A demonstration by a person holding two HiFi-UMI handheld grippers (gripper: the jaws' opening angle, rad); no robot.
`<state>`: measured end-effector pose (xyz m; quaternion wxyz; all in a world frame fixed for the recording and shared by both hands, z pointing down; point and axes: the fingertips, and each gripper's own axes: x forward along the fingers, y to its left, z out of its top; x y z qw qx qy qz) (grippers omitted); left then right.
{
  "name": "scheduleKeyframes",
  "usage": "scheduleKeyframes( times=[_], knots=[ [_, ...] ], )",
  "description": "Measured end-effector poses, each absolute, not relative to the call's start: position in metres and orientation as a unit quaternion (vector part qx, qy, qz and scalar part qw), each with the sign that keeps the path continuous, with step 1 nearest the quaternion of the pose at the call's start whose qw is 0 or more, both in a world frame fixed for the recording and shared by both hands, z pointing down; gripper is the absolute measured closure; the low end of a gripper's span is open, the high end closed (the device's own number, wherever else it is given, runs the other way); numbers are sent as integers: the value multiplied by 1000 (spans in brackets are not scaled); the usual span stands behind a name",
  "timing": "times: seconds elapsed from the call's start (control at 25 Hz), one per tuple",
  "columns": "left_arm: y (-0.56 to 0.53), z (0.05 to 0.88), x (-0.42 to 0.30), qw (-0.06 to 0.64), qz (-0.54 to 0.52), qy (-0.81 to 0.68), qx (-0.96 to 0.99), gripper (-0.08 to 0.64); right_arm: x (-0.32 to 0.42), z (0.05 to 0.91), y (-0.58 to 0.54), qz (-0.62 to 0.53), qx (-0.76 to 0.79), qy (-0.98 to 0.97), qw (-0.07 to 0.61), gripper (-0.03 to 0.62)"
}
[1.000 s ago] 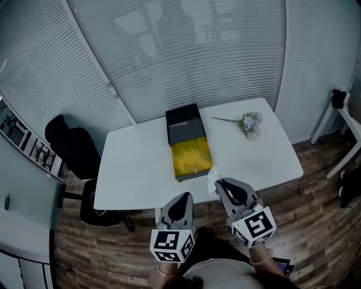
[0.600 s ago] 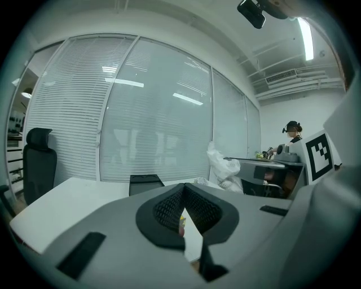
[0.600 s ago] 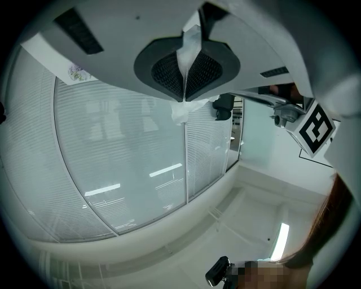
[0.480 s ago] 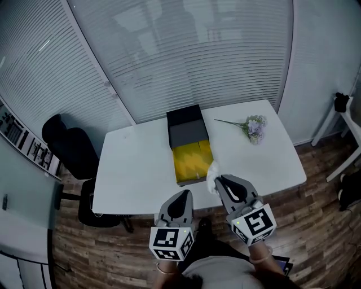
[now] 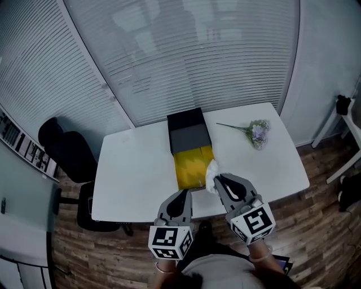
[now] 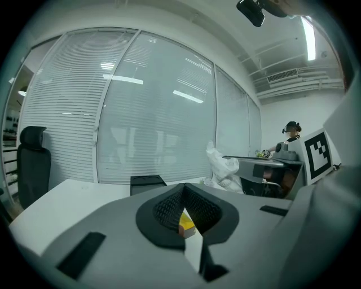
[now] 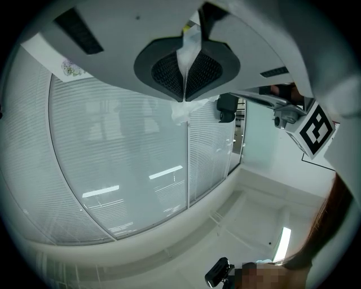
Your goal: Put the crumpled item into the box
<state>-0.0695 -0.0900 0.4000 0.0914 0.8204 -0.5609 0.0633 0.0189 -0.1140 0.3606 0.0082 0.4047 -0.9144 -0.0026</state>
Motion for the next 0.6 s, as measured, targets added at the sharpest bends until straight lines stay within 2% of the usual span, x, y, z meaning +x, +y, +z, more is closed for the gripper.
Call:
scheduleKeyframes(
  times=[0.6],
  knots=[
    [-146,400,-91,91,54,-555,825,545,-2,362,-167,-7,411,-911,15,555]
  ],
)
